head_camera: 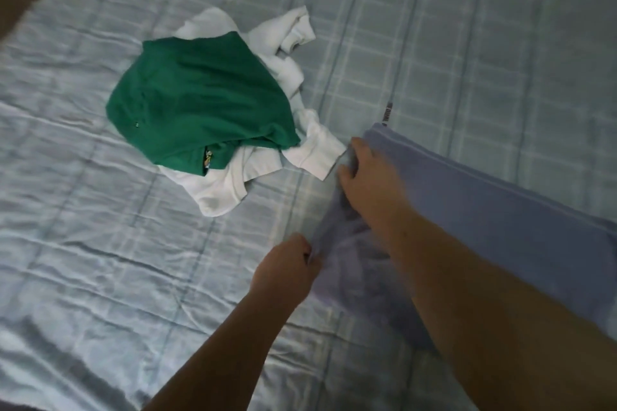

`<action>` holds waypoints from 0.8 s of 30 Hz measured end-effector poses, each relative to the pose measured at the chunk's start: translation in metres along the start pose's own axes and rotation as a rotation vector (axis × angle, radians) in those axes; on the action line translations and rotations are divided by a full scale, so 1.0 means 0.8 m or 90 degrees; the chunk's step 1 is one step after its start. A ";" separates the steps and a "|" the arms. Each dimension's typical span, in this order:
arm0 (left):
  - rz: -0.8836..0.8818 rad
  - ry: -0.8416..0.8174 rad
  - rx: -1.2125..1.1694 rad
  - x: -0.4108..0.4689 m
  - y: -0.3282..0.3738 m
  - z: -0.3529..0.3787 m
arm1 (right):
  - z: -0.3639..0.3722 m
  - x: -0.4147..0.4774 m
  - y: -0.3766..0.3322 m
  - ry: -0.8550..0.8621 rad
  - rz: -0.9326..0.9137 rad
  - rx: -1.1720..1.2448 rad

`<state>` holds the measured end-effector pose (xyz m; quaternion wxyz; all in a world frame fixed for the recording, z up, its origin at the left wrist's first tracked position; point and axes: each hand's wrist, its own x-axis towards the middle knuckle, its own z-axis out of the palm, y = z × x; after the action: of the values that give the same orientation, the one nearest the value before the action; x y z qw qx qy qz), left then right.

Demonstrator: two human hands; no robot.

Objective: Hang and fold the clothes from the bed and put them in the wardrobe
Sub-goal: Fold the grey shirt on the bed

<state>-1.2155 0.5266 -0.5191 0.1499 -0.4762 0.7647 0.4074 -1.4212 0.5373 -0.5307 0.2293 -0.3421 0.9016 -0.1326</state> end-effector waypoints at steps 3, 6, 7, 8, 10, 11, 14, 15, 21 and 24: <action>-0.002 -0.067 0.029 0.003 -0.002 -0.003 | -0.001 0.020 -0.006 -0.036 0.071 -0.059; 0.020 -0.065 0.090 -0.002 -0.005 -0.003 | -0.004 0.034 -0.005 -0.040 0.068 -0.036; 0.027 -0.042 0.110 -0.005 -0.008 -0.001 | -0.005 0.037 -0.004 -0.036 0.066 -0.021; 0.041 -0.018 0.127 -0.009 -0.011 0.001 | -0.007 0.038 -0.005 -0.025 0.064 -0.011; 0.085 0.001 0.129 -0.014 -0.017 0.006 | -0.007 0.038 -0.001 -0.003 0.077 -0.015; 0.102 0.002 0.109 -0.015 -0.019 0.006 | -0.007 0.037 0.001 -0.003 0.091 -0.039; 0.102 -0.018 -0.015 -0.014 -0.020 0.003 | -0.012 0.033 0.007 -0.023 0.108 -0.075; 0.079 -0.026 -0.057 -0.013 -0.018 0.004 | -0.013 0.033 0.009 -0.022 0.103 -0.046; -0.026 -0.111 -0.263 -0.011 -0.001 0.007 | -0.016 0.023 0.035 0.094 0.052 0.230; -0.009 -0.138 -0.219 -0.017 0.009 0.006 | -0.034 0.003 0.055 0.152 0.035 0.339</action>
<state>-1.2155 0.5397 -0.5105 0.1505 -0.4536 0.6601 0.5795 -1.4612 0.5701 -0.5256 0.2068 -0.2271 0.8646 -0.3976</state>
